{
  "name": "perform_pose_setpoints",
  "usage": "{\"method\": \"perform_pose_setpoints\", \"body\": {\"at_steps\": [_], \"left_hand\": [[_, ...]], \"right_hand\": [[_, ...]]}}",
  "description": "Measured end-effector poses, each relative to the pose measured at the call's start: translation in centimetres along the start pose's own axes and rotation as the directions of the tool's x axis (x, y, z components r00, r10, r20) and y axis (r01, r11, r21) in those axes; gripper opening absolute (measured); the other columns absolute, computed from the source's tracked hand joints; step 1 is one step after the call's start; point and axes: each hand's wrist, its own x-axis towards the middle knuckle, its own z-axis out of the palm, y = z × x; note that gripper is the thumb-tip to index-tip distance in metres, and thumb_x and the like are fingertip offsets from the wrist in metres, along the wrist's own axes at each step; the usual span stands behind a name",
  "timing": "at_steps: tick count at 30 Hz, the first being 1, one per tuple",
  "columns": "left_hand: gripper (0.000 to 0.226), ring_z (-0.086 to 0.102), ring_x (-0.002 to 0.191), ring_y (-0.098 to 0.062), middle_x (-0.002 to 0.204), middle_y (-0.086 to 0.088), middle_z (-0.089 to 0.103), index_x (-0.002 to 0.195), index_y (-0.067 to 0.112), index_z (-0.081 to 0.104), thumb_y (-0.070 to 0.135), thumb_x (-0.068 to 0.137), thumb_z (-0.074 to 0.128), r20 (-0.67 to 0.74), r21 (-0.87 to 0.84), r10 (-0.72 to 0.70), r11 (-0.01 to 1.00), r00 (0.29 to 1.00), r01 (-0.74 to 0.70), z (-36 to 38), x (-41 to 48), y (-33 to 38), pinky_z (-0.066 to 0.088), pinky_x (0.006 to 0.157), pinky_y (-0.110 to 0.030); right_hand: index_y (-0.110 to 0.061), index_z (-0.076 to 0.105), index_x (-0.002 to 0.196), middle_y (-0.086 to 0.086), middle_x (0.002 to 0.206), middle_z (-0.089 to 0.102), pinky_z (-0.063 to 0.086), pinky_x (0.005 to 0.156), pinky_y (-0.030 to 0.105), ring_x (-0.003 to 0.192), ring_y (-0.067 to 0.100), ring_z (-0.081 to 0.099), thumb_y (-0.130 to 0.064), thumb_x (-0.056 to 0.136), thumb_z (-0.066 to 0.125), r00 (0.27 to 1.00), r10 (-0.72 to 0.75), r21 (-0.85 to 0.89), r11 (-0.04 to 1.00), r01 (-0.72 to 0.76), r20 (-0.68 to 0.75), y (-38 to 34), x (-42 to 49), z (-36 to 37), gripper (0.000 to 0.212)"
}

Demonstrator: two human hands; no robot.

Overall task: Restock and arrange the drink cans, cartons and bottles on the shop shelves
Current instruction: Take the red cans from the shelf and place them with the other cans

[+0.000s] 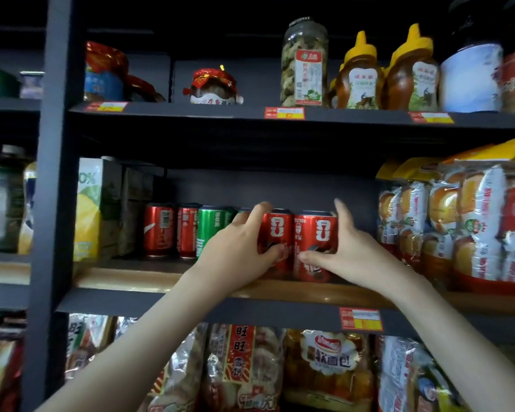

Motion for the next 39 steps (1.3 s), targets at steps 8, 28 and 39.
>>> {"method": "perform_pose_setpoints", "body": {"at_steps": [8, 28, 39], "left_hand": [[0.039, 0.058, 0.111, -0.036, 0.126, -0.02, 0.06, 0.121, 0.002, 0.063, 0.026, 0.092, 0.052, -0.395, 0.446, 0.336, 0.884, 0.855, -0.142, -7.1, -6.6, -12.1, 0.044, 0.096, -0.044], [0.049, 0.032, 0.141, -0.025, 0.135, -0.014, 0.056, 0.116, 0.01, 0.069, 0.037, 0.099, 0.031, -0.186, 0.373, 0.7, 0.7, 0.69, -0.609, -11.1, -5.0, -26.2, 0.014, 0.119, -0.043], [0.038, 0.035, 0.138, -0.027, 0.128, -0.015, 0.06, 0.104, 0.009, 0.071, 0.031, 0.091, 0.043, -0.208, 0.361, 0.714, 0.692, 0.669, -0.626, -11.0, -5.0, -26.1, 0.013, 0.119, -0.043]], "right_hand": [[-0.028, -0.019, 0.151, -0.009, 0.161, -0.008, -0.013, 0.109, 0.019, 0.147, 0.008, -0.01, -0.04, 0.092, 0.06, 0.793, -0.589, -0.403, 0.771, 0.493, -0.155, -9.3, -0.7, 5.2, 0.099], [-0.003, -0.012, 0.152, 0.017, 0.161, 0.005, -0.021, 0.11, 0.056, 0.15, 0.027, -0.003, -0.031, 0.098, 0.045, 0.969, -0.175, -0.88, 0.414, 0.234, 0.176, -17.3, 14.0, 17.4, 0.083], [0.001, 0.03, 0.142, 0.013, 0.135, 0.03, 0.0, 0.118, 0.053, 0.13, 0.03, 0.026, 0.005, 0.085, 0.049, 0.942, -0.332, -0.794, 0.563, 0.231, 0.039, -17.8, 14.7, 18.1, 0.06]]}}
